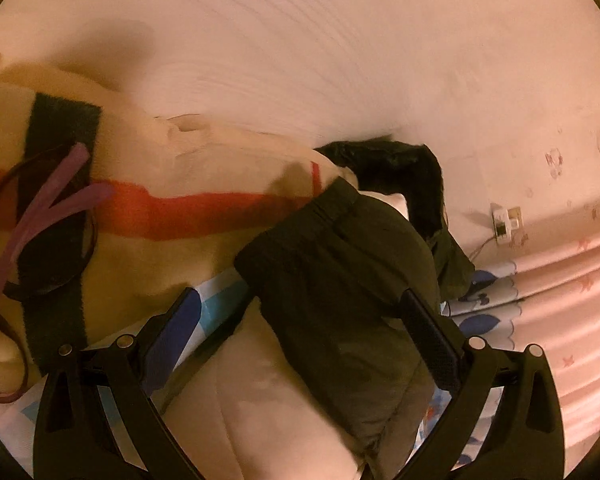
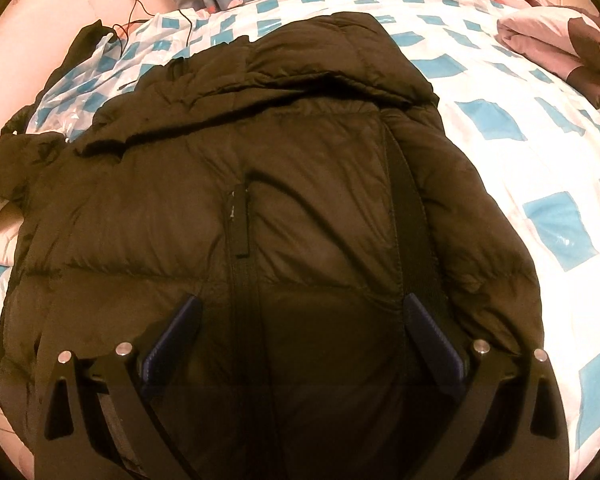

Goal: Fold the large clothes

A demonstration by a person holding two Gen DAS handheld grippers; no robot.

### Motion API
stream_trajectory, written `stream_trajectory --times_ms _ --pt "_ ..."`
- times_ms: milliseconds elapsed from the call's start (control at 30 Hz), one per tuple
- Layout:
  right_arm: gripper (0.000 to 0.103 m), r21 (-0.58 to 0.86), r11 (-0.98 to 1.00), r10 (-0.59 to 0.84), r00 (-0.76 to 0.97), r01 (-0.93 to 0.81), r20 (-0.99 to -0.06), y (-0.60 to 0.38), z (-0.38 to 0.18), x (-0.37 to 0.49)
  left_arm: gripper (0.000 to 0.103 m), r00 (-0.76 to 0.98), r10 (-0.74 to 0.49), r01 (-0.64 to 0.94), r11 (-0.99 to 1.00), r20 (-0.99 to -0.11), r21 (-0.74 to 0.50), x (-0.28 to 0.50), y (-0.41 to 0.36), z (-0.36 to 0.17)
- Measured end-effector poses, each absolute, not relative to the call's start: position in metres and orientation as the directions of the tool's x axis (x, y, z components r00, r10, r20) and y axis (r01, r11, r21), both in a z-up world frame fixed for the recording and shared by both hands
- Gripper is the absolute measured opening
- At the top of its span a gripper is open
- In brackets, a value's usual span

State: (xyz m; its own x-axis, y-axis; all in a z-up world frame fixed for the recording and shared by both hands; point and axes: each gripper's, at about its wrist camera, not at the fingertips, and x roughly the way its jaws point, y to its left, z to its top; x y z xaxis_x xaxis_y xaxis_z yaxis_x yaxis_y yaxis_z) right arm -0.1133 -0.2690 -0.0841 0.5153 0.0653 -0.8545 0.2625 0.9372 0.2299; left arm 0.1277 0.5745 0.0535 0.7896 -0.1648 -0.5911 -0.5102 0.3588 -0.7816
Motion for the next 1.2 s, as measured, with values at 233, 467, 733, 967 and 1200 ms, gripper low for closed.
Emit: stream_trajectory --times_ms 233,467,733,967,1200 --pt "0.097 0.221 0.939 0.058 0.515 0.263 -0.856 -0.267 -0.084 -0.113 0.033 0.802 -0.18 -0.465 0.409 -0.569 -0.785 0.129 0.572 0.061" --pt "0.097 0.218 0.94 0.054 0.514 0.264 -0.856 -0.266 -0.084 -0.112 0.004 0.84 -0.128 -0.403 0.504 -0.528 -0.764 0.122 0.56 0.096" --pt "0.097 0.212 0.941 0.05 0.512 0.264 -0.858 -0.265 -0.085 -0.111 0.004 0.877 -0.133 -0.283 0.635 -0.462 -0.719 0.12 0.513 0.167" --pt "0.097 0.212 0.941 0.049 0.511 0.266 -0.858 -0.264 -0.085 -0.111 0.004 0.891 -0.198 -0.17 0.688 -0.409 -0.705 0.115 0.451 0.219" --pt "0.097 0.211 0.94 0.048 0.512 0.266 -0.858 -0.264 -0.085 -0.111 0.004 0.886 -0.27 -0.071 0.725 -0.377 -0.685 0.112 0.38 0.256"
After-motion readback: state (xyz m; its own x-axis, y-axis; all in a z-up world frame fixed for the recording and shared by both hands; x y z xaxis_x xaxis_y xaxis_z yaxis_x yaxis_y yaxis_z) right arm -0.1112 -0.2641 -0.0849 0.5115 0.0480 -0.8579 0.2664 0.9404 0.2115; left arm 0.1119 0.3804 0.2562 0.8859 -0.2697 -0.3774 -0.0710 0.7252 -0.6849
